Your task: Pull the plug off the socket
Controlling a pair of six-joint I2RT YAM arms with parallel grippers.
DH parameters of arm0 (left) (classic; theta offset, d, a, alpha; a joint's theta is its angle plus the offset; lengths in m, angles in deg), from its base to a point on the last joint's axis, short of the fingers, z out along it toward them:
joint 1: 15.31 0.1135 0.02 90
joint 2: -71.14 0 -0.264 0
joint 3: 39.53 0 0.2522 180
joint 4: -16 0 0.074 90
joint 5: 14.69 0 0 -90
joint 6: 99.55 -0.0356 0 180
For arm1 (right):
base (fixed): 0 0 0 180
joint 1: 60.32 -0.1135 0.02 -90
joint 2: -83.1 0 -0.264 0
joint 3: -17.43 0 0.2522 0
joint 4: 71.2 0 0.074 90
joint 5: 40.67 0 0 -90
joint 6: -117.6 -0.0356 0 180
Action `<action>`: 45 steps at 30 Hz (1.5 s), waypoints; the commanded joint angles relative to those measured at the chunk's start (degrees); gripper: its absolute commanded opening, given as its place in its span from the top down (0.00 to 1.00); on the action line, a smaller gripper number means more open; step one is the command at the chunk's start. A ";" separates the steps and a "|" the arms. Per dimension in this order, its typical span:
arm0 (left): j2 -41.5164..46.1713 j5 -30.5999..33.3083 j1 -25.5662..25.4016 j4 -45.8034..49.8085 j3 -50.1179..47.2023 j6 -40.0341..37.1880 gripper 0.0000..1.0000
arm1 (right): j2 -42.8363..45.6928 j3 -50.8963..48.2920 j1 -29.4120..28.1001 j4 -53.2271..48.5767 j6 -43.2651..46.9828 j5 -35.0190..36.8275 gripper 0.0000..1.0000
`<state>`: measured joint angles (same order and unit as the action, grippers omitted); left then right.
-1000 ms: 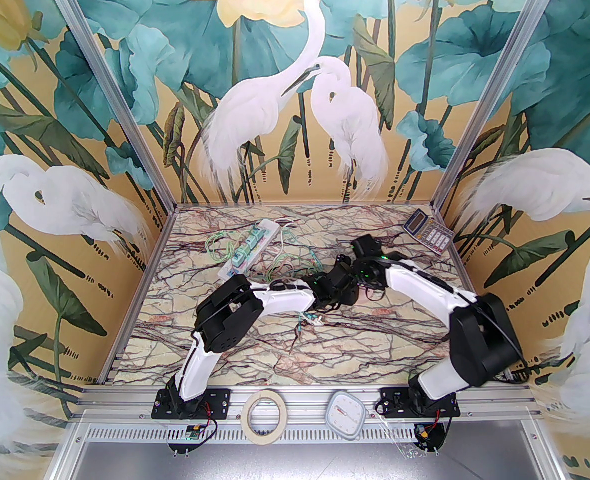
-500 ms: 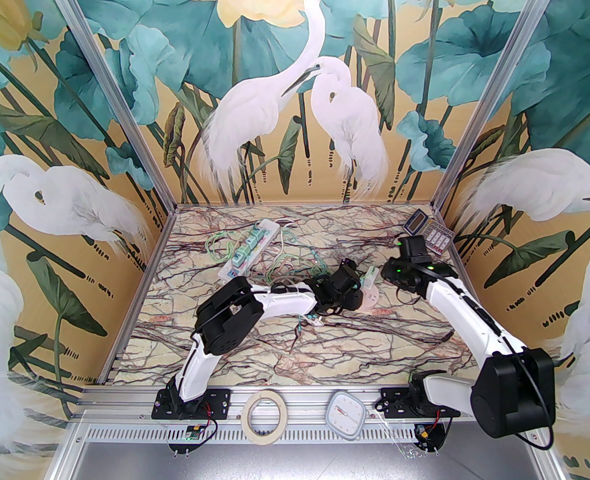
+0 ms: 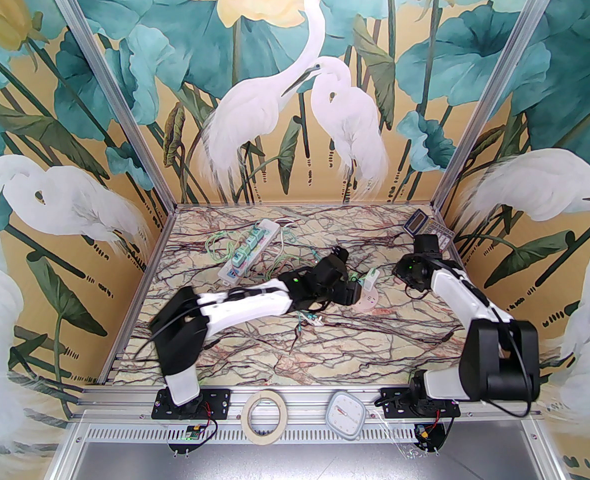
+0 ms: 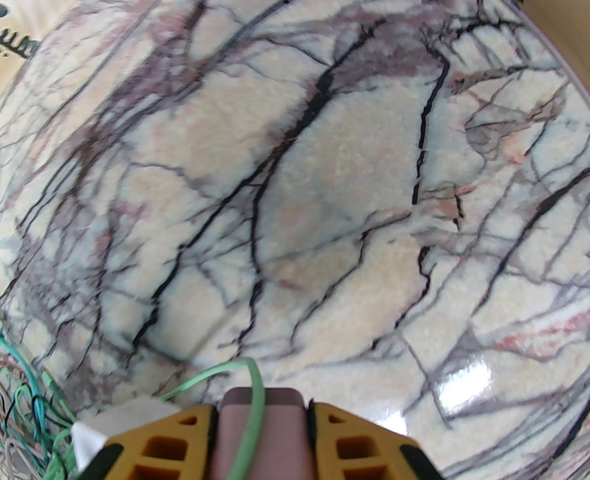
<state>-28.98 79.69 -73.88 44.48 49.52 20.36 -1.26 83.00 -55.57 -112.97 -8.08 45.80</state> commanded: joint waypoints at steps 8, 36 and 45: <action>5.34 2.81 -0.16 -0.05 -5.57 0.06 0.19 | -14.22 7.36 3.34 5.22 1.39 -8.90 0.82; -1.32 3.99 -0.28 -2.15 -1.28 1.83 0.00 | 15.27 -6.76 -4.26 6.39 1.36 0.46 0.01; -7.55 -0.13 -1.09 -3.43 2.11 1.04 0.17 | 24.29 -21.12 -6.93 20.22 -3.34 2.52 0.01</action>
<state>-34.44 81.90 -74.01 42.21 49.39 22.13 20.45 64.90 -62.41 -98.89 -8.65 45.63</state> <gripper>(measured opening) 0.860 0.992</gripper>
